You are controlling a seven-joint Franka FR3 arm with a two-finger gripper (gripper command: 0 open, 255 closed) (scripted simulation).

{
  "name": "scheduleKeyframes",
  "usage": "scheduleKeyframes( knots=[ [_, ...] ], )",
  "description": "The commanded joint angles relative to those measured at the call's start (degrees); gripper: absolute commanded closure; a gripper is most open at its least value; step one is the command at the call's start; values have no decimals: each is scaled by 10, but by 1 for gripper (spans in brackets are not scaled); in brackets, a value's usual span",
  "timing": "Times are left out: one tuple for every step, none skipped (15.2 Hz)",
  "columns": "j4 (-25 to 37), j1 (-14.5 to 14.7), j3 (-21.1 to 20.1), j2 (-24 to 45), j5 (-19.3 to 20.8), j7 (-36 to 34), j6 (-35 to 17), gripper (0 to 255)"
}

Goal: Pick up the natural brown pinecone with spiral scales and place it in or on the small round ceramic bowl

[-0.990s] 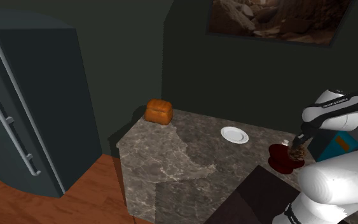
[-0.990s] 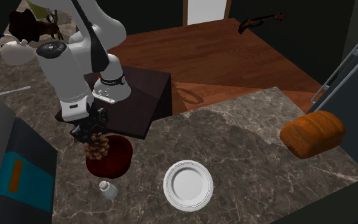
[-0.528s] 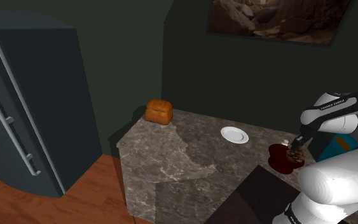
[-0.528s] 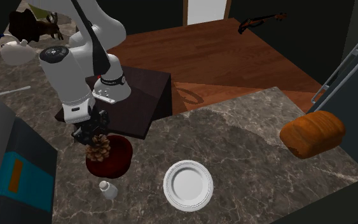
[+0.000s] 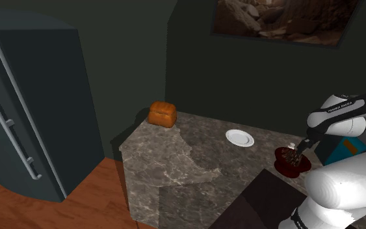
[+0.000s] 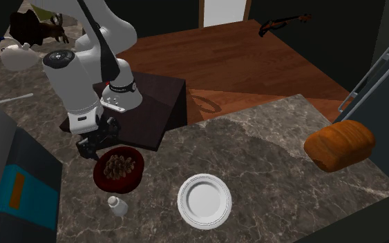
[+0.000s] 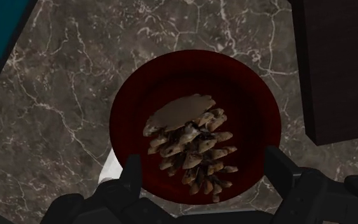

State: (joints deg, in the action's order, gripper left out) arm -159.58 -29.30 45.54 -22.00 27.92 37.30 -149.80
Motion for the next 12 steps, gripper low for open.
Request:
scheduleKeyframes(
  knots=[
    [3,-11,-14,-28,7,-5,31,0],
    [6,-20,-28,-54,10,-9,61,0],
    [11,-27,-40,-79,11,-11,90,0],
    [15,-32,-50,-97,10,-12,112,0],
    [15,-32,-50,-97,10,-12,112,0],
    [15,-32,-50,-97,10,-12,112,0],
    [15,-32,-50,-97,10,-12,112,0],
    [15,-32,-50,-97,10,-12,112,0],
    [15,-32,-50,-97,10,-12,112,0],
    [15,-32,-50,-97,10,-12,112,0],
    [15,-32,-50,-97,10,-12,112,0],
    [15,-32,-50,-97,10,-12,112,0]
  ],
)
